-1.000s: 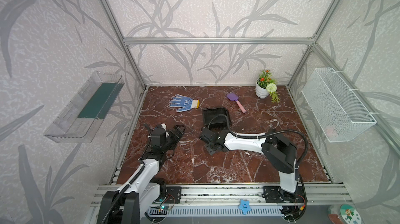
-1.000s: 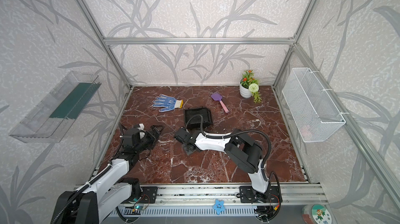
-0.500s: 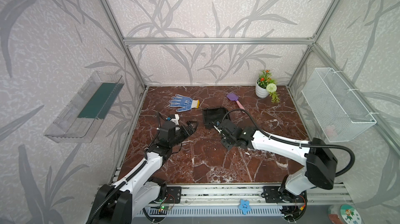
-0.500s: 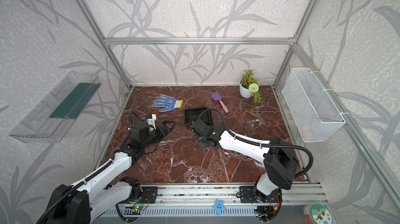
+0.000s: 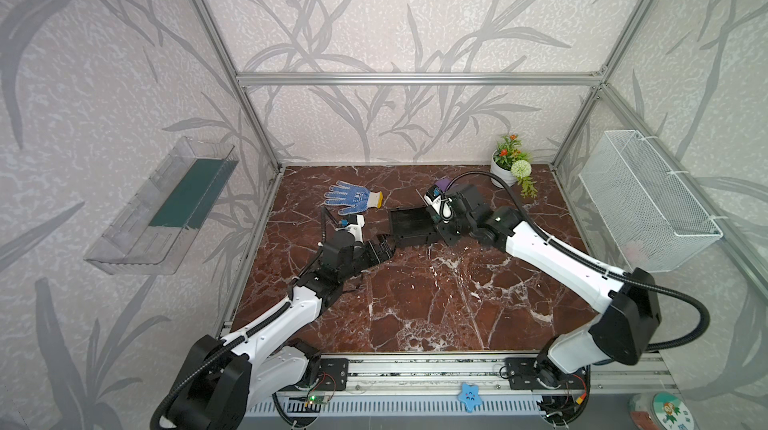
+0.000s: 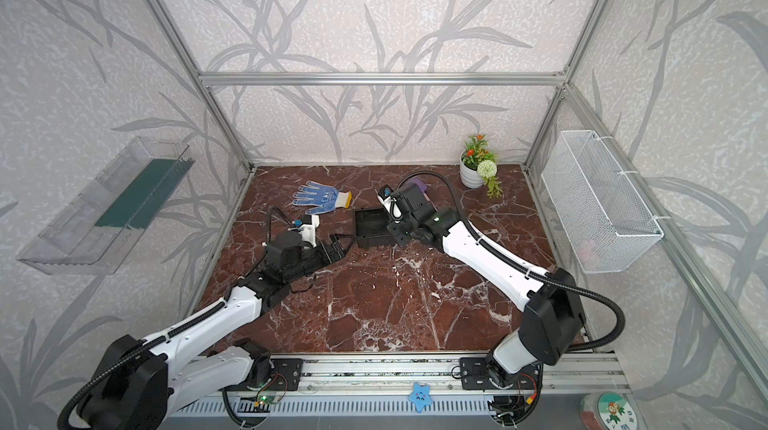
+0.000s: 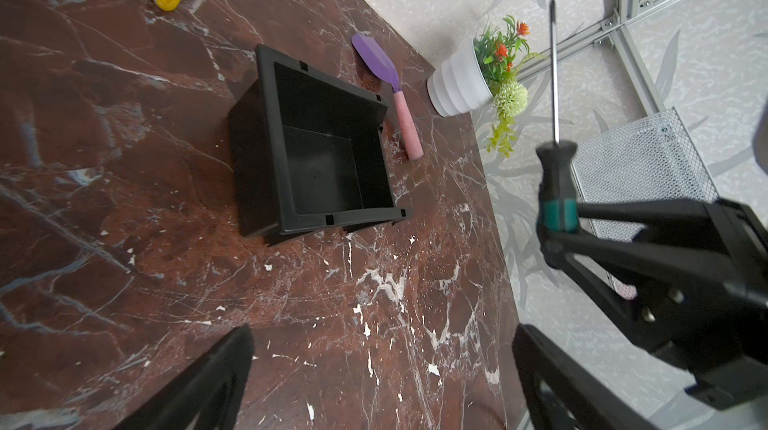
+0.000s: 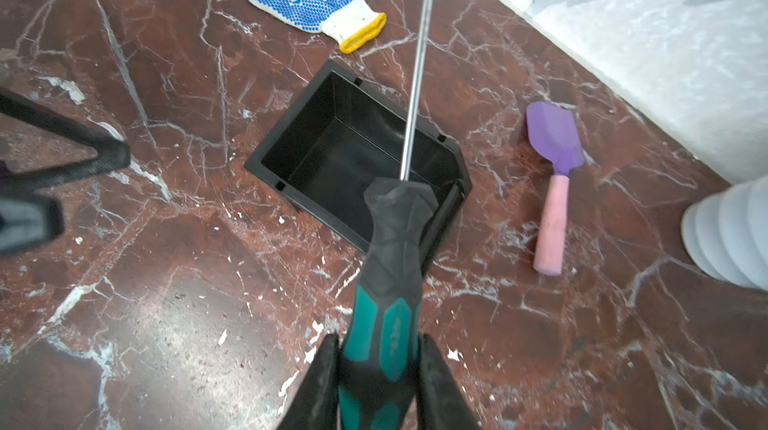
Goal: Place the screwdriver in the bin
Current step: 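Lift the screwdriver with the right gripper and carry it over the bin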
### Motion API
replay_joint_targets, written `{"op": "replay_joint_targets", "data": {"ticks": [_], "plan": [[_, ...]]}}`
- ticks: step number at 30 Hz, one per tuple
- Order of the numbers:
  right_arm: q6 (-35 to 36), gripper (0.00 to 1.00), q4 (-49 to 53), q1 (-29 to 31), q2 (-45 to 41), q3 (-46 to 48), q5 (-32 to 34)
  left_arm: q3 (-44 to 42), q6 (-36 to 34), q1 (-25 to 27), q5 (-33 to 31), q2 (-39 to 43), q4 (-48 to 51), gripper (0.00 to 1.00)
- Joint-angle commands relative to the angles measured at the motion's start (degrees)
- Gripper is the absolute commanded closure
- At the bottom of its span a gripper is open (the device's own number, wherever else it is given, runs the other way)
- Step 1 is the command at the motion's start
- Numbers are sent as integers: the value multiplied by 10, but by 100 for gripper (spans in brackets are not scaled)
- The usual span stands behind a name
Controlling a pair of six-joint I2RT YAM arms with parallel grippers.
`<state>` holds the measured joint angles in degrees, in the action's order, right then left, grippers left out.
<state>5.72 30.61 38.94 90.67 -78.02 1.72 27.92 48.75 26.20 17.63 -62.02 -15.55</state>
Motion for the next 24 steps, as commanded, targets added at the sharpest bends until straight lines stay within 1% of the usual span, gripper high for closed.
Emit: {"op": "replay_joint_targets", "data": {"ticks": [1,3,8,12,15,18,24], "plan": [[46,82,18,-25,60,-55,-79,11,-14,3,-22,2,-6,1],[76,82,29,-29,95,-80,-88,13,-18,3,-28,5,6,1],[155,82,59,-32,156,-125,-60,0,-18,3,-61,15,10,1],[198,82,49,-36,174,-120,-59,-7,-23,2,-80,19,18,1],[221,81,42,-36,185,-116,-66,-6,-24,2,-80,13,19,1],[235,80,76,-36,217,-145,-65,0,-23,2,-76,1,18,1],[264,79,79,-37,243,-150,-39,3,-22,2,-77,-4,26,1]]}}
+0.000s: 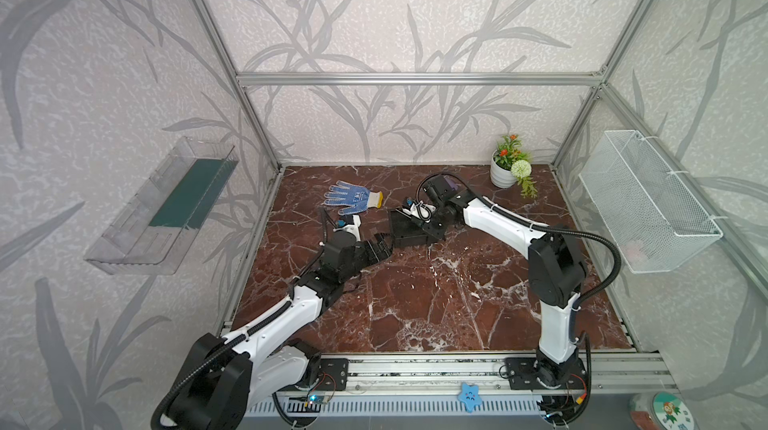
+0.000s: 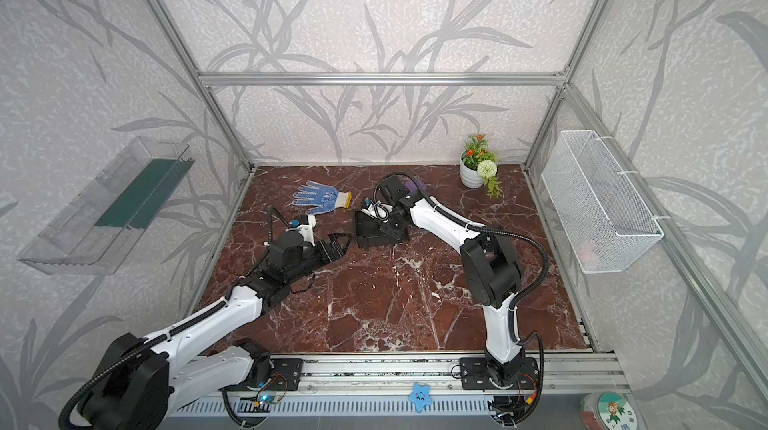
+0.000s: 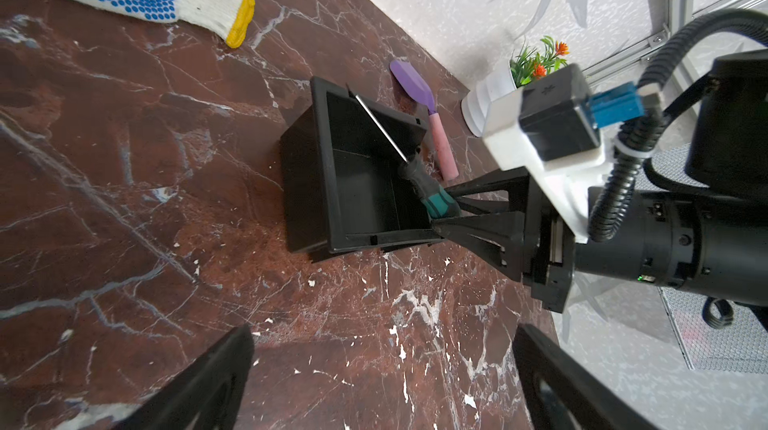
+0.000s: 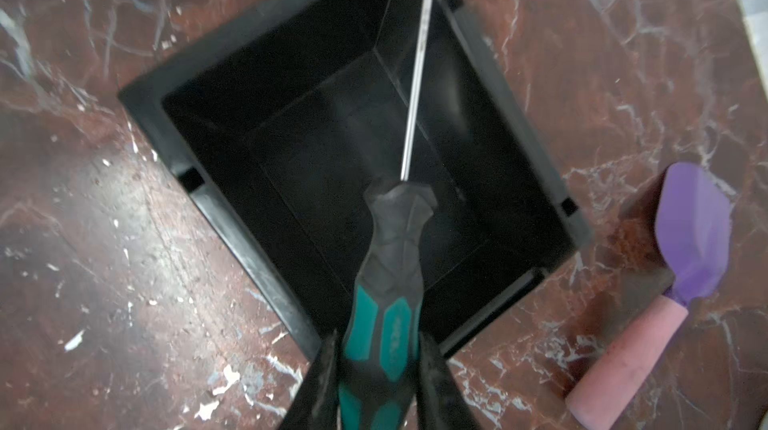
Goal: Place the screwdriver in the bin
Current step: 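Lift the screwdriver with the right gripper and carry it over the bin, then lower the screwdriver into the bin and open the right gripper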
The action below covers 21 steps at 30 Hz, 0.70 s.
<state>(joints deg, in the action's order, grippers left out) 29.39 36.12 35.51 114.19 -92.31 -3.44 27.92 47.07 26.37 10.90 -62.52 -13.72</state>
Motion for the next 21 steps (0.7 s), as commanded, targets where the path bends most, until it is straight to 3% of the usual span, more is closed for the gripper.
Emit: {"op": "replay_joint_targets", "data": {"ticks": [1,8,21], "plan": [[30,79,23,-2,10,-7,18,1,-5,0,-11,3,9,1],[40,78,45,-4,32,-25,47,-11,-9,1,-28,19,24,1],[40,77,-5,-2,-26,21,47,-6,-9,0,-26,5,25,1]]}}
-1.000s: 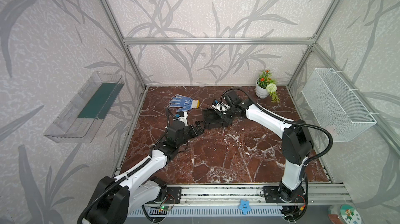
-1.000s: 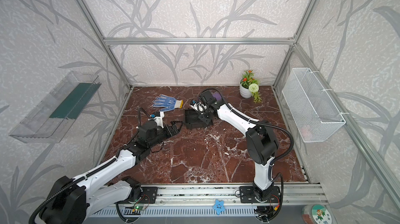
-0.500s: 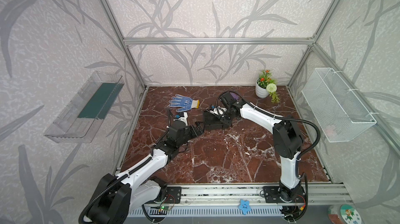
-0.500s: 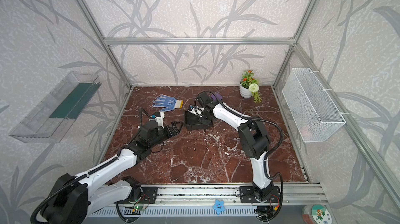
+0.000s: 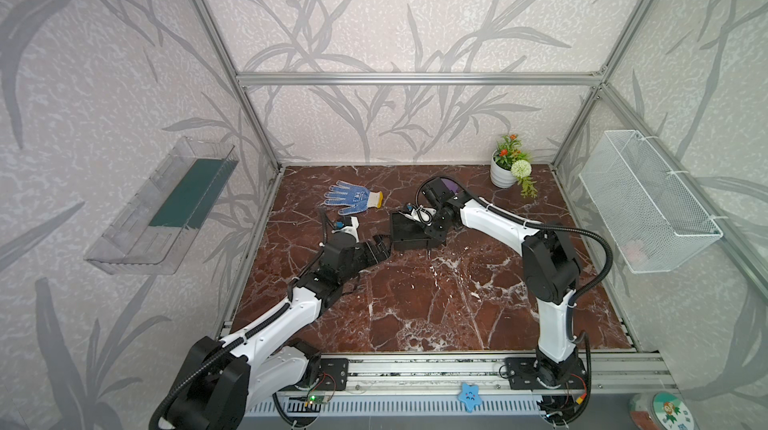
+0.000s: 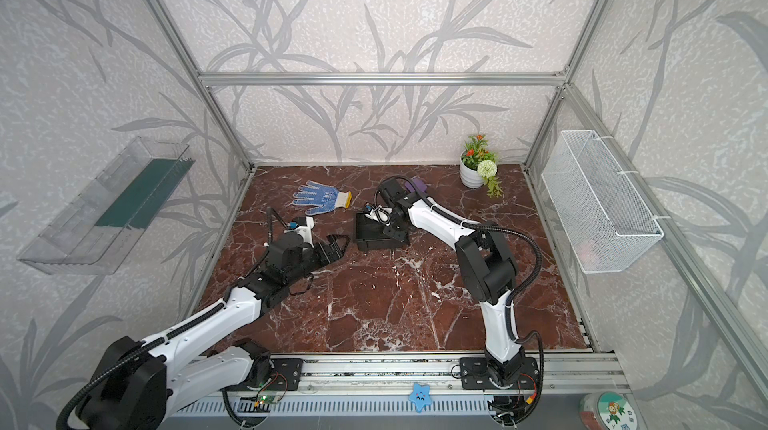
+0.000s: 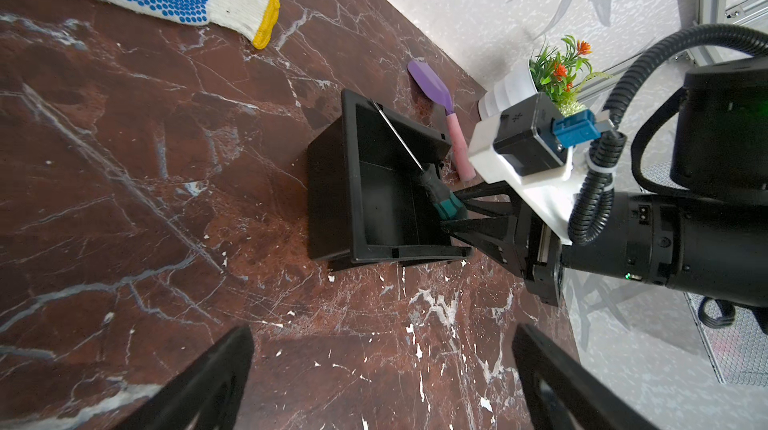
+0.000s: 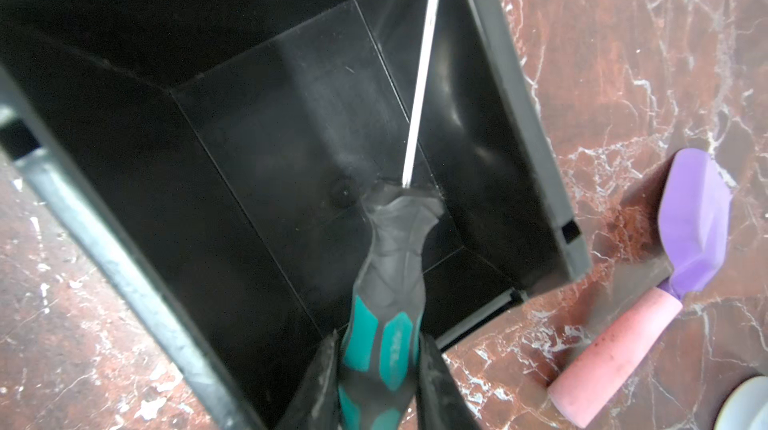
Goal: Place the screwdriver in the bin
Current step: 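Lower the screwdriver into the bin and open the right gripper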
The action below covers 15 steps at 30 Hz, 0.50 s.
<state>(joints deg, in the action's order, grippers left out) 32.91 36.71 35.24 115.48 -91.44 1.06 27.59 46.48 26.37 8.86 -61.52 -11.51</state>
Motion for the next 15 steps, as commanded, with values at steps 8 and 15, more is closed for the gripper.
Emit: {"op": "replay_joint_targets", "data": {"ticks": [8,15], "plan": [[6,79,-7,13,-74,30,13,-3,-3,0,-5,-6,5,1],[18,79,-10,14,-50,41,39,0,-4,0,-1,-10,6,1]]}}
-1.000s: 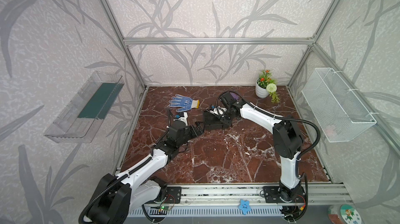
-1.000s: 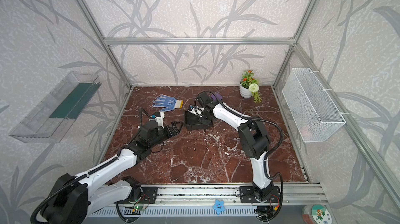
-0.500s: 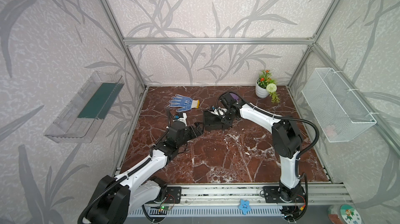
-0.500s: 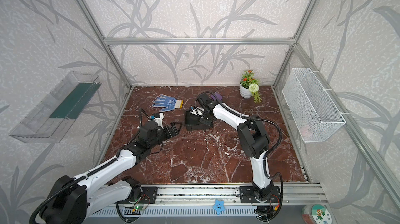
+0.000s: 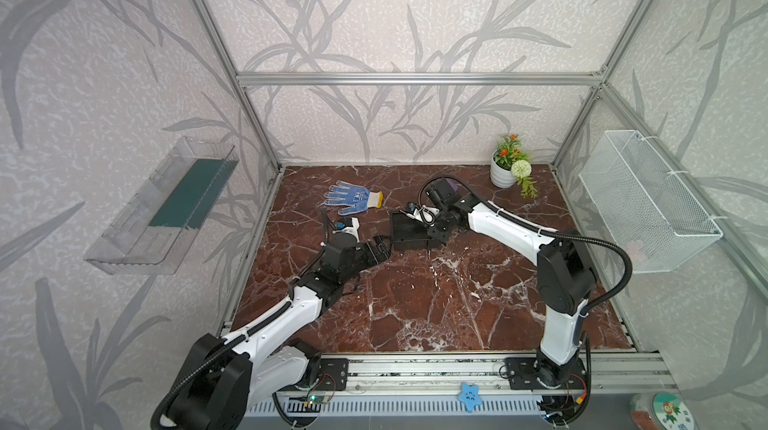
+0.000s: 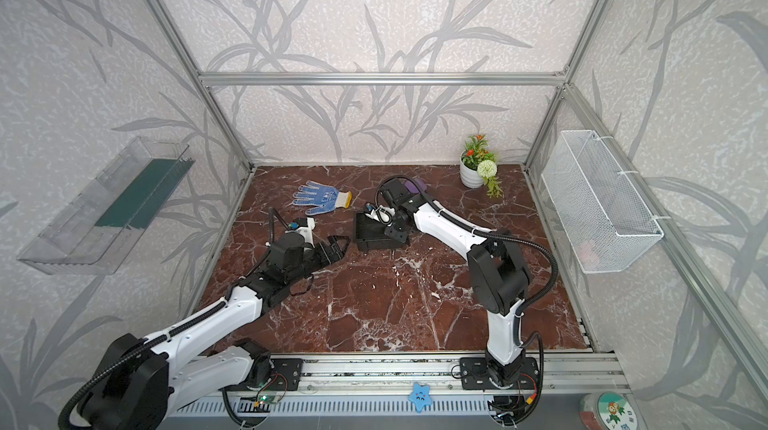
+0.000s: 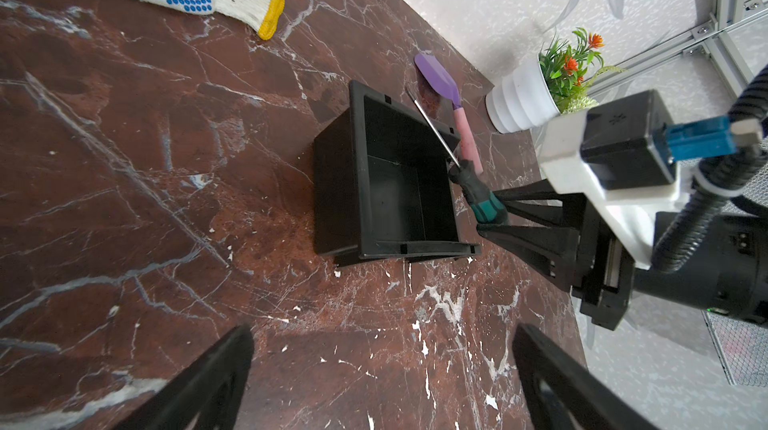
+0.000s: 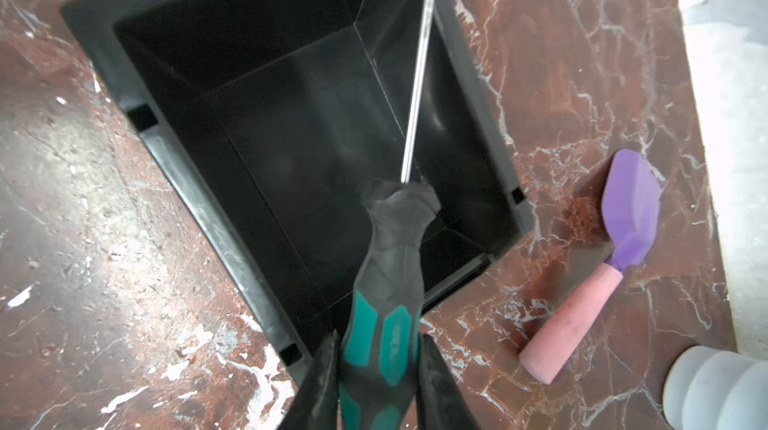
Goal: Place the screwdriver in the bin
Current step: 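Lower the screwdriver into the bin and open the right gripper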
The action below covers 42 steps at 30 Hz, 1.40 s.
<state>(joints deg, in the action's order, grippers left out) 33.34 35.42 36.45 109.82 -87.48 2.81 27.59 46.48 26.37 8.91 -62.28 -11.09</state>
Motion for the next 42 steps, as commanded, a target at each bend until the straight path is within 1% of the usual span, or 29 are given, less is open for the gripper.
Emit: {"op": "replay_joint_targets", "data": {"ticks": [1,7,17,24,30,37,42], "plan": [[15,79,7,2,11,0,29,1,-7,0,-1,-1,5,1],[21,79,17,4,13,6,39,-2,-18,0,-17,5,13,1],[30,79,14,18,41,1,50,3,-21,-1,-11,-6,15,1],[22,79,18,23,64,-27,35,-4,-17,-2,-13,-8,9,1],[4,76,32,28,87,-66,20,2,-19,-3,-11,-8,12,1],[-12,75,39,28,111,-82,2,3,-22,-4,-14,-5,18,1],[-28,72,36,28,117,-87,-21,4,-21,-5,-14,-11,14,1]]}}
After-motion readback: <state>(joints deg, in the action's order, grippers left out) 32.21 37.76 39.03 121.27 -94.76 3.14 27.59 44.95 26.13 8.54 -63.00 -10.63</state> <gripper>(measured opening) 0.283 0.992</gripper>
